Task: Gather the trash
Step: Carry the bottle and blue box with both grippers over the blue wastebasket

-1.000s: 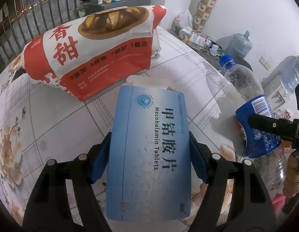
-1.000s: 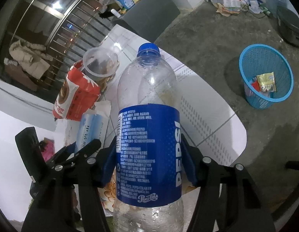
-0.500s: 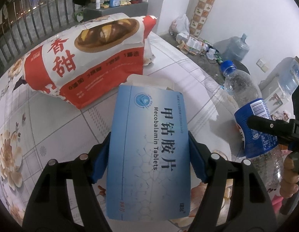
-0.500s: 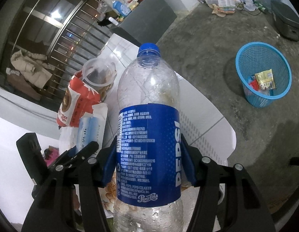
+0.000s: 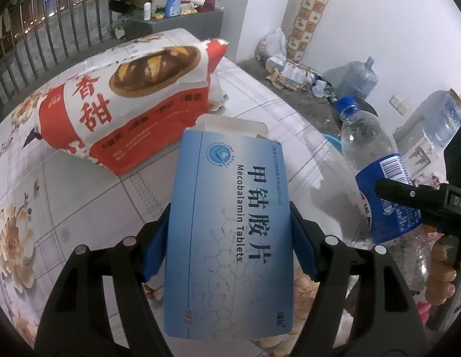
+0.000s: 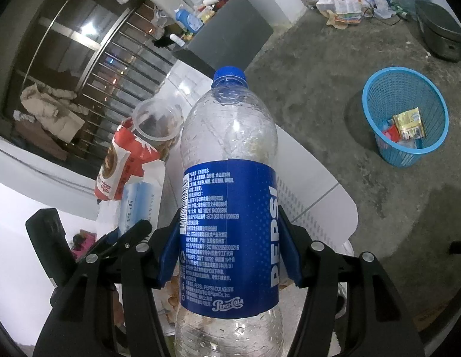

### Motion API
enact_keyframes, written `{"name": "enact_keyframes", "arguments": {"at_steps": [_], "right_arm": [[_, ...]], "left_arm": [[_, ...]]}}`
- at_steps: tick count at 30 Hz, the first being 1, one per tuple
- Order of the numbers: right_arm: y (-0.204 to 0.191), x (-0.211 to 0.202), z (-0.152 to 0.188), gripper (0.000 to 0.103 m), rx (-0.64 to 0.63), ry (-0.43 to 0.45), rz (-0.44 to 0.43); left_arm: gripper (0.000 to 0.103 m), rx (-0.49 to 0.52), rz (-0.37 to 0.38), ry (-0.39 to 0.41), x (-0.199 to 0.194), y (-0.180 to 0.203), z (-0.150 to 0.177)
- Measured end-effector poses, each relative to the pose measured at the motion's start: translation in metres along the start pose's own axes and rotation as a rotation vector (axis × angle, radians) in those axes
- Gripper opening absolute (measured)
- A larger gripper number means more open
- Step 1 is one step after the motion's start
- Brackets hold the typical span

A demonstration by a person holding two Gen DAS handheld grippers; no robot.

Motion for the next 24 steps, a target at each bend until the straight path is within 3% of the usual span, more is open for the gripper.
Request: {"name": "enact_keyframes", "arguments": {"at_steps": [15, 24], "right_arm": [[0.029, -0.048, -0.011, 0.057, 0.078, 0.124, -0.060], [0.081, -0.095, -0.025, 0.057, 0.231, 0.273, -0.082]], "left_arm": [[0.068, 0.081, 0.064, 0.058, -0.012, 0.046, -0.032], [0.068, 0.189, 0.166, 0.026, 0.009, 0.127, -0.078]]}}
Point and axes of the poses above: each gripper's, at about its wrist camera, not at the fingertips, and x roughly the way its jaws point, y to its right, z to its underside, the point moved 1 cm from there along x, roughly the way its jaws point, and after that the axes turned 11 degrees about -z, right-handed, at the moved point
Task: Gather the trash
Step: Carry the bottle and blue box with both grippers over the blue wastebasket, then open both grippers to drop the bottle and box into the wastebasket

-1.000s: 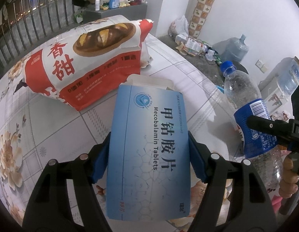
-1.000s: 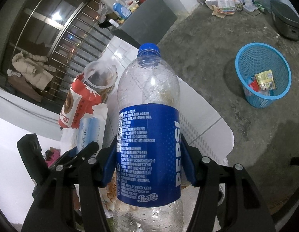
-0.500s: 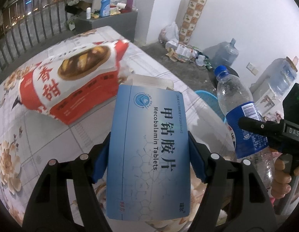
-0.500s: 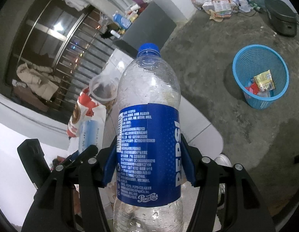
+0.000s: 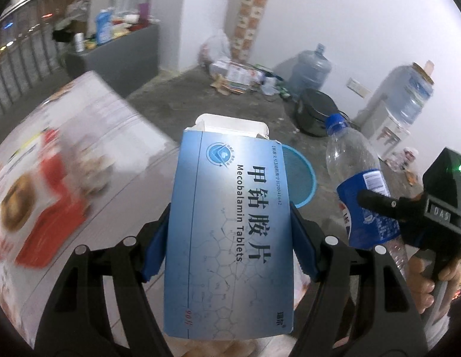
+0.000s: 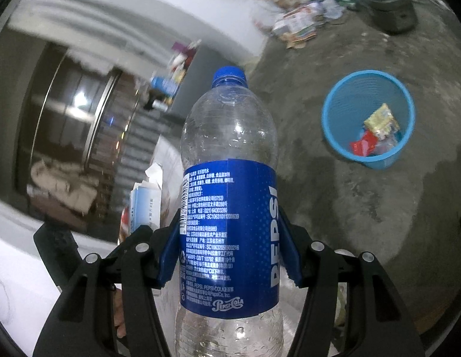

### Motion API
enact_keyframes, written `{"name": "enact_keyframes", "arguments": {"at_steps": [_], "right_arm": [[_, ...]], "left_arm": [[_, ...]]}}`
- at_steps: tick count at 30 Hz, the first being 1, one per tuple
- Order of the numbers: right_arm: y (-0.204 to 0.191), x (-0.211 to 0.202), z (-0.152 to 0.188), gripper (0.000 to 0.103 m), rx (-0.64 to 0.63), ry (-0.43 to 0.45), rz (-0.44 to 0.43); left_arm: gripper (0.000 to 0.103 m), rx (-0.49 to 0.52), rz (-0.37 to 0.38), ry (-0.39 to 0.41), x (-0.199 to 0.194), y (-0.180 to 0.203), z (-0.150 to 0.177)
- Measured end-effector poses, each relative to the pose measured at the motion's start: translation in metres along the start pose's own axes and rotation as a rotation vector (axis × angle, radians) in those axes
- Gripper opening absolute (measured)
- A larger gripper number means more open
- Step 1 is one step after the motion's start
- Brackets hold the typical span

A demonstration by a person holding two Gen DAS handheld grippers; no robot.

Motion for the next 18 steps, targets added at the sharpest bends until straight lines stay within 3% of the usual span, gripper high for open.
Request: {"name": "enact_keyframes", "arguments": {"at_steps": [5, 8, 14, 18], "right_arm": [[0.043, -0.022, -0.023, 0.057, 0.133, 0.073, 0.004], [0.077, -0.024, -0.036, 0.057, 0.232, 0.084, 0.002], [0.147, -0.009, -0.061, 0.058, 0.438, 0.073, -0.015], [0.182, 0.011, -0.087, 0.059, 0.529, 0.058, -0.043]], "left_arm": [[0.068, 0.053, 0.088, -0.083, 0.043, 0.049, -0.034], [0.068, 0.091, 0.125, -0.176, 0.084, 0.082, -0.053], [0.069, 0.155, 0.126, -0.300, 0.162, 0.133, -0.076], [0.071, 0.150, 0.114, -0.292, 0.206, 0.157, -0.099]]}}
Point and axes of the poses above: each gripper's, at about its wrist camera, not at the fingertips, and x roughly the way its jaws point, y to its right, z to its underside, the point moved 1 cm from there along x, roughly the way its jaws point, and after that the axes turned 11 degrees about -z, right-handed, at the moved point
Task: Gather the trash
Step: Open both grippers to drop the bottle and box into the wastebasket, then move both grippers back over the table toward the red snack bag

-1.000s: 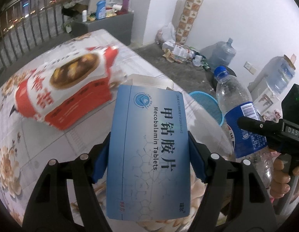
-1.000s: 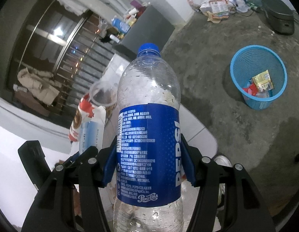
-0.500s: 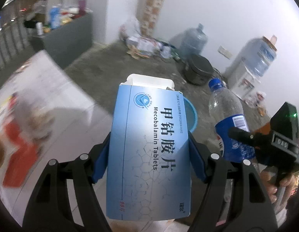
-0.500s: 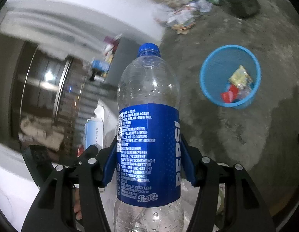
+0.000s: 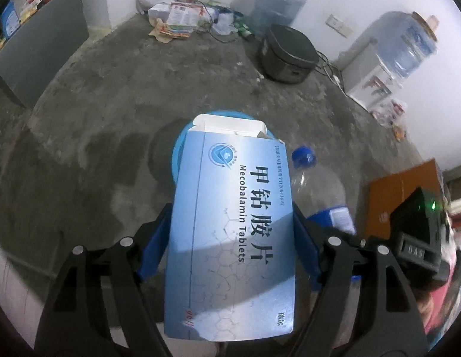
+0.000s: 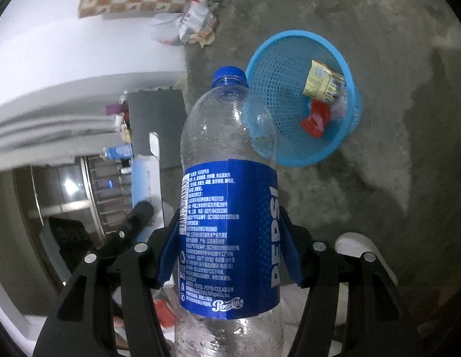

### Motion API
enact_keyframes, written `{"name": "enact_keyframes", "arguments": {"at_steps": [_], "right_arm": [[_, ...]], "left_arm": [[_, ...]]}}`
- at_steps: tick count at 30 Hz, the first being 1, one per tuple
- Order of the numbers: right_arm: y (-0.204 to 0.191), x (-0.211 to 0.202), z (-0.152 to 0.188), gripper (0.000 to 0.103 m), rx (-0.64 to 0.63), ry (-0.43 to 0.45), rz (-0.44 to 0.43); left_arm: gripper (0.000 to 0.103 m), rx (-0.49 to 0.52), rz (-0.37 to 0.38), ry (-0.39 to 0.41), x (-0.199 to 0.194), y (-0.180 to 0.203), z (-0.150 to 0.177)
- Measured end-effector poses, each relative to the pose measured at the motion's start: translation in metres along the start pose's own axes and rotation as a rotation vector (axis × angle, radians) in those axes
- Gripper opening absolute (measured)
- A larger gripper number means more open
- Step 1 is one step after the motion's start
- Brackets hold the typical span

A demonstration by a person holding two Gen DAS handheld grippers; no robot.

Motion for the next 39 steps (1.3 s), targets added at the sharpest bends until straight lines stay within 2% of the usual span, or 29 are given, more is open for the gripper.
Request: {"name": "enact_keyframes", "arguments": {"at_steps": [2, 4, 7, 11, 17, 22, 27, 36, 39], "right_arm": [[0.011, 0.011, -0.021, 0.063, 0.057, 0.007, -0.002], [0.022, 0.017, -0.039, 0.079, 0.119, 0.045, -0.008], [0.032, 0.021, -0.055, 0.079, 0.130, 0.115, 0.020], [0.039, 0.028, -0.051, 0.079, 0.131, 0.112, -0.009], [0.034, 0.023, -0.032, 0.079, 0.063, 0.122, 0.039], [0.008, 0.011, -0.008, 0.079, -0.099, 0.142, 0.136], [-0.037, 0.000, 0.024, 0.079, -0.311, 0.185, 0.240], [-0.125, -0.011, 0.098, 0.092, -0.728, 0.293, 0.414], [-0.148, -0.009, 0.124, 0.095, -0.847, 0.323, 0.458]], "left_arm": [[0.081, -0.013, -0.016, 0.019, 0.013, 0.001, -0.015], [0.081, -0.037, -0.033, 0.046, 0.018, 0.004, -0.027], [0.082, -0.079, 0.001, 0.069, 0.015, 0.005, -0.037], [0.082, -0.068, 0.011, 0.119, 0.001, 0.003, -0.031], [0.082, -0.046, 0.019, 0.171, -0.027, -0.002, -0.013], [0.082, -0.045, 0.048, 0.252, -0.070, -0.016, 0.012], [0.083, -0.041, 0.045, 0.317, -0.117, -0.031, 0.041], [0.087, -0.078, 0.026, 0.396, -0.194, -0.075, 0.108], [0.087, -0.068, -0.011, 0.410, -0.210, -0.088, 0.131]]}}
Point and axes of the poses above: each gripper's, at about its wrist camera, not at the fingertips, and x roughly the way its jaws point, y to its right, z to its underside, the point moved 1 cm from there along x, roughly the way its jaws point, and after that the axes turned 11 degrees about -z, right-handed, at the moved point
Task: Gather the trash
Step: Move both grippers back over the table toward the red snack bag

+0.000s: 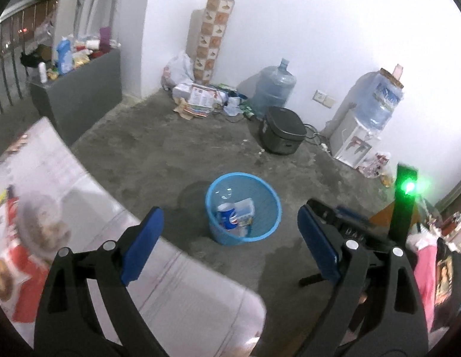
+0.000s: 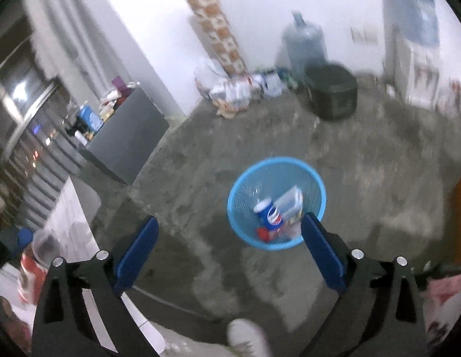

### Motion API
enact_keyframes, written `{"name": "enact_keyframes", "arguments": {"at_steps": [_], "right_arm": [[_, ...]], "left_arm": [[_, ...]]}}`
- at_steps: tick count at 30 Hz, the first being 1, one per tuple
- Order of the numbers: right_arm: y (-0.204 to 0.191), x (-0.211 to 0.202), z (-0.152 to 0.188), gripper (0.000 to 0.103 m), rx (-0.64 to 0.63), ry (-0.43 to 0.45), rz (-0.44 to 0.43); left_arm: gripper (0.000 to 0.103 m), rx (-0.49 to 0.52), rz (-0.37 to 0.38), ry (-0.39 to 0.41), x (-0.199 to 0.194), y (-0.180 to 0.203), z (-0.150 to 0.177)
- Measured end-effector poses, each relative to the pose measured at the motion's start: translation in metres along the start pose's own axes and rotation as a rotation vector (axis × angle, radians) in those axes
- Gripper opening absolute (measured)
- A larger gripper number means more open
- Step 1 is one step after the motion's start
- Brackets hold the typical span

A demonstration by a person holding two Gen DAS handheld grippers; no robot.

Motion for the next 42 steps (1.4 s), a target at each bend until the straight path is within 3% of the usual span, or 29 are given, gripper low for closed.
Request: {"name": "enact_keyframes", "arguments": {"at_steps": [5, 12, 20, 24, 27, 35, 42], "right_arm": [[-0.044, -0.015, 0.004, 0.097, -0.170, 0.038, 0.041], [-0.092, -0.031, 0.013, 0.097, -0.337, 0.116, 0.129], [-0.141, -0.038, 0.024, 0.097, -0.522, 0.144, 0.141], [-0.152, -0.045, 0.027, 0.097, -0.539, 0.160, 0.071], [-0.159, -0.059, 0.028, 0.097, -0.535, 0.183, -0.059], [-0.169, -0.067, 0.029, 0.097, -0.482, 0.206, -0.179], [-0.195, -0.052, 0.030, 0.097, -0.421, 0.099, -0.398]], "left_arm": [[0.094, -0.059, -0.039, 0.034, -0.038, -0.029, 0.019], [0.094, -0.210, -0.075, 0.058, -0.076, -0.081, 0.041], [0.094, -0.327, -0.052, 0.115, -0.095, -0.116, 0.054], [0.094, -0.336, -0.023, 0.185, -0.105, -0.124, 0.059], [0.094, -0.340, -0.029, 0.240, -0.115, -0.130, 0.065], [0.094, -0.337, -0.198, 0.372, -0.160, -0.165, 0.087], [0.094, -0.390, -0.274, 0.385, -0.177, -0.215, 0.117]]}}
Point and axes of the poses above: each gripper's, at about its wrist camera, not at the fingertips, and x roughly the way its jaws point, y to its right, z to its underside, the point moved 1 cm from there along x, roughly the way its jaws point, and after that the axes turned 11 degrees about -z, right-handed, at the moved point
